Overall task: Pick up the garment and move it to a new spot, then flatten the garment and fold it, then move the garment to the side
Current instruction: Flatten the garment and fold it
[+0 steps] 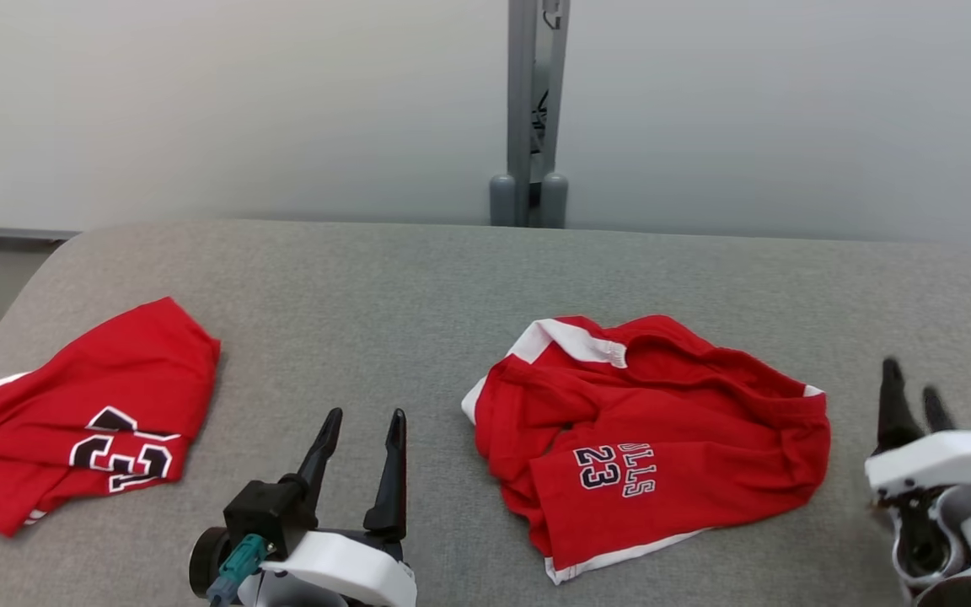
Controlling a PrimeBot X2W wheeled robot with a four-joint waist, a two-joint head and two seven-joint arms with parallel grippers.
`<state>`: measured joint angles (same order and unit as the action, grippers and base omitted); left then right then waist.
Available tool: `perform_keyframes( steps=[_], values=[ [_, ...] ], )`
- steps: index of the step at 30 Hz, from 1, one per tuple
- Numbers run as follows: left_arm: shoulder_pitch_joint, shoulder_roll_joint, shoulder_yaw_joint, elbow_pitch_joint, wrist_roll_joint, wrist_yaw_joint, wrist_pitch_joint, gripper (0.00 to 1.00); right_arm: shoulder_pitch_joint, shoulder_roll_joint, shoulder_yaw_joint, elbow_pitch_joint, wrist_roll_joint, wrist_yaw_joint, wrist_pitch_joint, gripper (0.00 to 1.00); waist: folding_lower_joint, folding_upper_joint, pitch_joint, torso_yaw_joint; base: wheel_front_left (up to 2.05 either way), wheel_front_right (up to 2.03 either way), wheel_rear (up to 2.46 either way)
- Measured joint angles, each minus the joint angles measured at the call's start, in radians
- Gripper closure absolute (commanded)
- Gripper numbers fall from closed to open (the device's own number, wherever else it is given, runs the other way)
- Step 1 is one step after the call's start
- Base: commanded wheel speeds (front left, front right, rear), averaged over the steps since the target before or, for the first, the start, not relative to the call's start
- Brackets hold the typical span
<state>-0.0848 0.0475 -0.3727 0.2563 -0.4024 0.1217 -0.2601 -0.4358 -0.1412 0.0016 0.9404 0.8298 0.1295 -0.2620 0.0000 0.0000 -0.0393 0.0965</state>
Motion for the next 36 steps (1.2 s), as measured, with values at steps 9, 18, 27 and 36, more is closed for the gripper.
perform_keyframes(
  steps=[9,18,27,36],
  values=[
    [0.001,0.001,-0.001,-0.009,0.006,0.009,0.000,0.00,0.248,-0.002,0.011,-0.589,-0.261,0.000,-0.002,0.00,0.0000,0.0000,-0.017,-0.055,0.00,0.00,0.00],
    [0.004,0.001,-0.002,0.068,0.014,0.049,0.000,0.00,0.363,0.071,0.036,-0.677,-0.361,0.000,-0.002,0.00,0.0000,0.0000,-0.010,-0.104,0.00,0.00,0.00],
    [-0.178,0.000,-0.086,0.393,0.057,0.019,0.005,0.00,0.331,0.085,0.068,-0.651,-0.336,0.000,-0.002,0.00,0.0000,0.0000,0.035,-0.183,0.00,0.00,0.00],
    [-0.364,0.000,-0.140,0.675,0.023,-0.033,0.055,0.00,0.312,0.087,0.079,-0.627,-0.336,0.000,-0.002,0.00,0.0000,0.0000,0.085,-0.251,0.00,0.00,0.00]
  ],
)
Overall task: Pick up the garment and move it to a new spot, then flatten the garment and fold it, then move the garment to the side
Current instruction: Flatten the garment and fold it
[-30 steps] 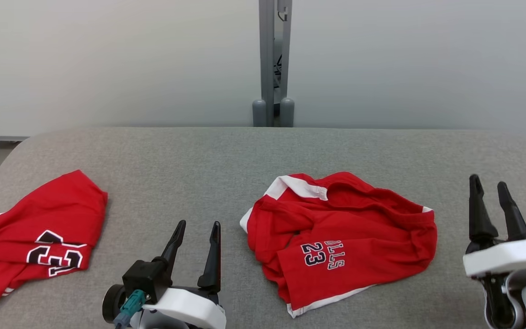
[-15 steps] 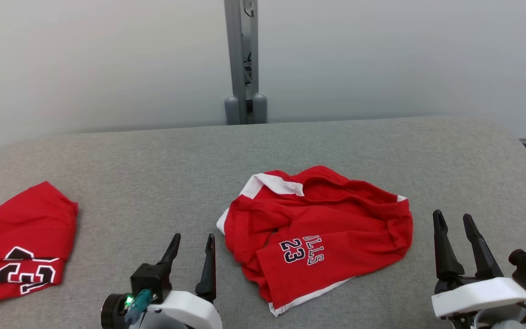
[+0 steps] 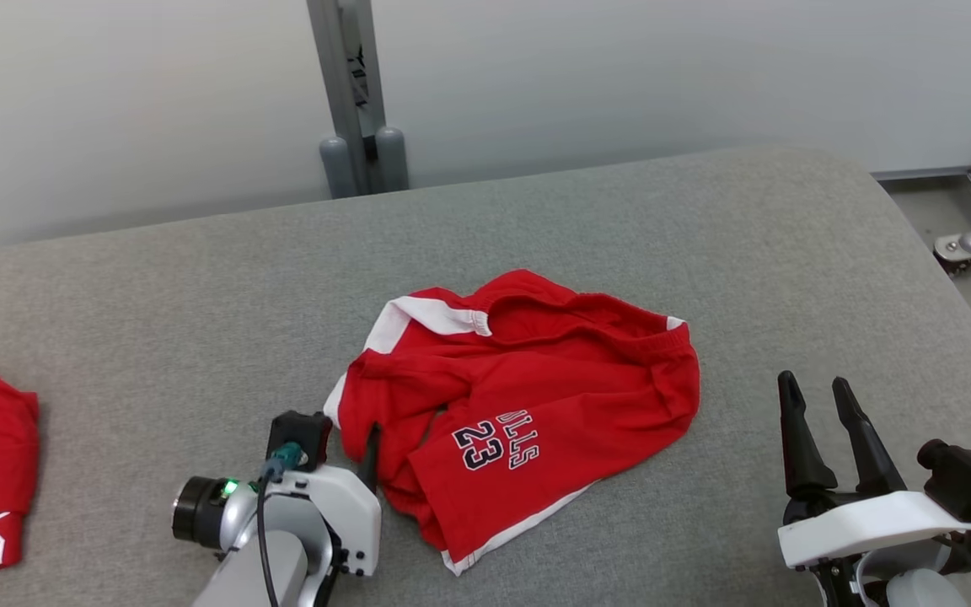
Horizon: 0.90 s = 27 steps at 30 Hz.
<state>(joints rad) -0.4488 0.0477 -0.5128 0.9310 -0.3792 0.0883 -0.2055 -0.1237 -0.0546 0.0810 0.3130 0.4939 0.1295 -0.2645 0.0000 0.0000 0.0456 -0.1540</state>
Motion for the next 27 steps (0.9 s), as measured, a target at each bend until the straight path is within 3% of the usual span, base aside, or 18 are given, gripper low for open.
perform_keyframes(
  steps=[10,14,15,16,19,27],
  values=[
    [-0.141,0.000,-0.036,0.214,0.002,-0.021,0.011,0.00,-0.020,0.003,0.023,0.008,0.000,0.000,0.000,0.00,0.0000,0.0000,0.040,-0.042,0.00,0.00,0.00],
    [-0.174,0.001,-0.068,0.269,0.006,-0.055,0.052,0.00,-0.030,0.005,0.031,0.013,-0.004,0.000,0.000,0.00,0.0000,0.0000,0.053,-0.052,0.00,0.00,0.00],
    [-0.181,0.001,-0.073,0.277,0.007,-0.063,0.057,0.84,-0.032,0.005,0.031,0.013,-0.007,0.000,0.000,0.00,0.0000,0.0000,0.057,-0.054,0.00,0.00,0.00],
    [-0.189,0.001,-0.077,0.283,0.007,-0.070,0.059,1.00,-0.032,0.005,0.031,0.014,-0.009,0.000,0.000,0.00,0.0000,0.0000,0.060,-0.057,0.00,0.00,0.00],
    [-0.222,0.004,-0.079,0.295,0.009,-0.060,0.024,1.00,-0.033,0.006,0.033,0.014,-0.009,0.000,0.000,0.00,0.0000,0.0000,0.070,-0.064,0.00,0.00,0.00],
    [-0.347,0.093,-0.100,0.214,0.086,0.048,-0.052,1.00,-0.053,0.007,0.049,0.012,-0.006,0.000,0.000,0.00,0.0000,0.0000,0.097,-0.090,0.00,0.00,0.00]
  ],
)
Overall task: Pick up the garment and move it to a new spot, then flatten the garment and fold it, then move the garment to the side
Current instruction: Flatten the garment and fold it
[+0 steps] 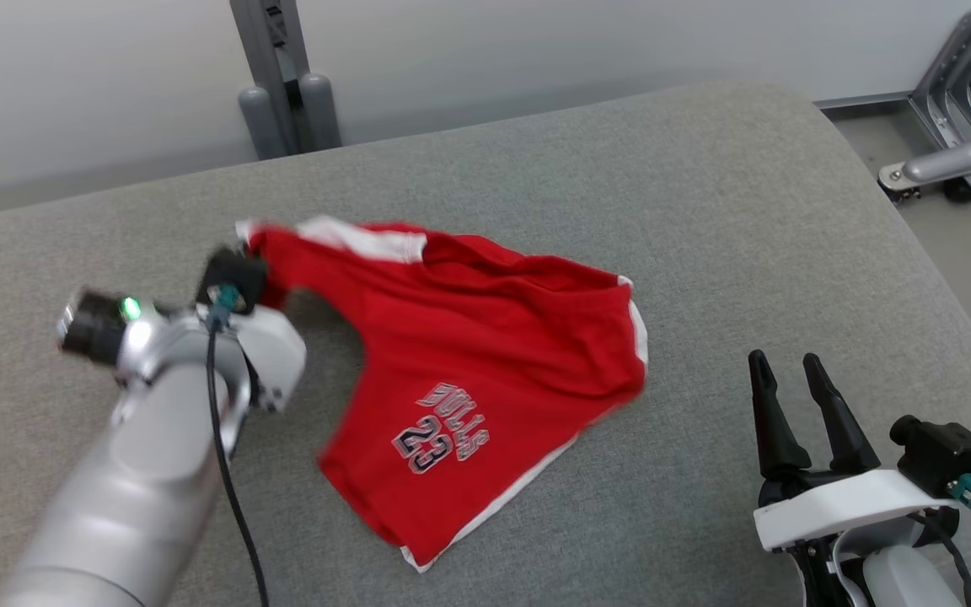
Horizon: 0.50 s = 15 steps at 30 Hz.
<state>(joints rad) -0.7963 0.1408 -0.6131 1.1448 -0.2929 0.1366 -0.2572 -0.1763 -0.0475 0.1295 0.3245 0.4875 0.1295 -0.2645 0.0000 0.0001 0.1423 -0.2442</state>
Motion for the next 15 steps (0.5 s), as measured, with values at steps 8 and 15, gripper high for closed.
perform_keyframes(
  steps=[8,15],
  values=[
    [-0.063,0.157,-0.013,-0.354,0.183,0.130,-0.003,1.00,-0.025,0.001,0.012,-0.013,0.010,0.000,0.000,0.00,0.0000,0.0000,0.037,-0.035,0.00,0.00,0.00],
    [-0.016,0.154,0.000,-0.136,0.156,0.097,-0.003,0.00,-0.026,0.000,0.021,-0.009,0.028,0.000,0.000,0.00,0.0000,0.0000,0.043,-0.049,0.00,0.00,0.00]
  ],
)
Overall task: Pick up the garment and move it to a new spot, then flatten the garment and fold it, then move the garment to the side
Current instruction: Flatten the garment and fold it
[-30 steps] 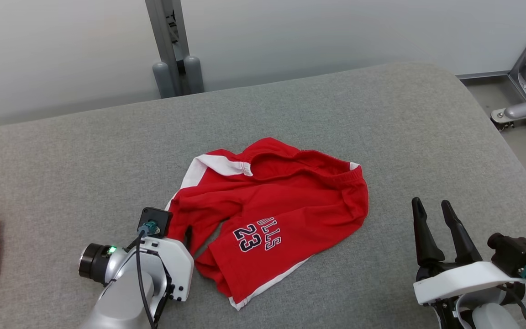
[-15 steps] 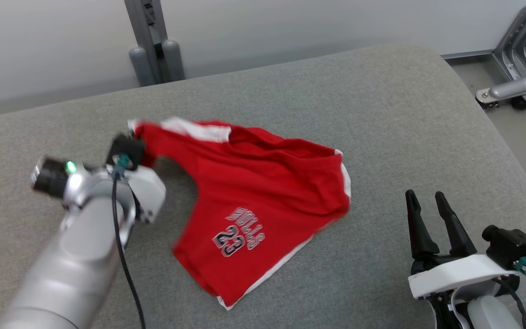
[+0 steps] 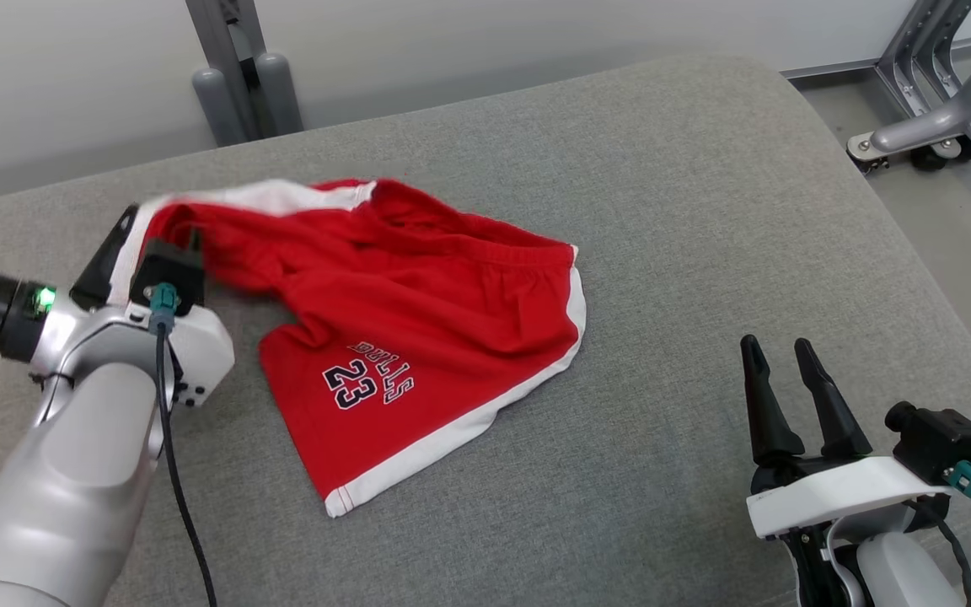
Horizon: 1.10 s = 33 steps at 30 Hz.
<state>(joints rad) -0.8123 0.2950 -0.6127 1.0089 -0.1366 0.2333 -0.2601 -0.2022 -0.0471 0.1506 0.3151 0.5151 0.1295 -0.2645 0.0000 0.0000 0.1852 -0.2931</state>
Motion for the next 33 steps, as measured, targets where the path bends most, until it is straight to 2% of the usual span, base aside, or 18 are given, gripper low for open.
perform_keyframes(
  steps=[2,5,7,15,21,28,30,33],
  values=[
    [0.002,-0.018,0.015,0.061,-0.023,-0.004,0.000,0.00,0.000,0.000,0.001,0.001,0.004,0.000,0.000,0.00,-0.0001,0.0000,-0.001,0.002,0.00,0.00,0.00],
    [0.002,-0.036,0.039,0.079,-0.045,0.010,0.000,0.00,0.000,0.000,0.000,0.001,-0.007,0.000,0.000,0.00,0.0000,0.0000,-0.003,0.011,0.00,0.00,0.00],
    [0.002,-0.036,0.063,0.044,-0.061,0.021,0.000,0.00,-0.004,0.000,0.000,-0.003,-0.045,0.000,0.000,0.00,0.0000,0.0000,-0.006,0.020,0.00,0.00,0.00],
    [0.078,-0.042,0.152,-0.162,-0.087,0.056,0.000,0.00,-0.011,0.001,-0.036,-0.024,-0.014,0.000,0.000,0.00,0.0000,0.0000,-0.050,0.075,0.00,0.00,0.00],
    [0.219,-0.100,0.251,-0.379,-0.118,0.049,0.000,0.00,0.012,0.002,-0.066,-0.064,-0.030,0.000,0.000,0.00,0.0000,0.0000,-0.105,0.130,0.00,0.00,0.00],
    [0.434,-0.185,0.384,-0.590,-0.134,0.010,0.000,0.00,0.052,0.001,-0.114,-0.104,-0.104,0.000,0.000,0.00,0.0000,0.0000,-0.165,0.210,0.00,0.00,0.00],
    [0.528,-0.218,0.420,-0.649,-0.131,-0.013,0.000,0.00,0.073,0.001,-0.123,-0.107,-0.118,0.000,0.000,0.00,0.0000,0.0000,-0.187,0.241,0.00,0.00,0.00],
    [0.613,-0.236,0.442,-0.681,-0.130,-0.030,0.000,0.00,0.086,0.001,-0.134,-0.111,-0.119,0.000,0.000,0.00,0.0000,0.0000,-0.206,0.264,0.00,0.00,0.00]
  ],
)
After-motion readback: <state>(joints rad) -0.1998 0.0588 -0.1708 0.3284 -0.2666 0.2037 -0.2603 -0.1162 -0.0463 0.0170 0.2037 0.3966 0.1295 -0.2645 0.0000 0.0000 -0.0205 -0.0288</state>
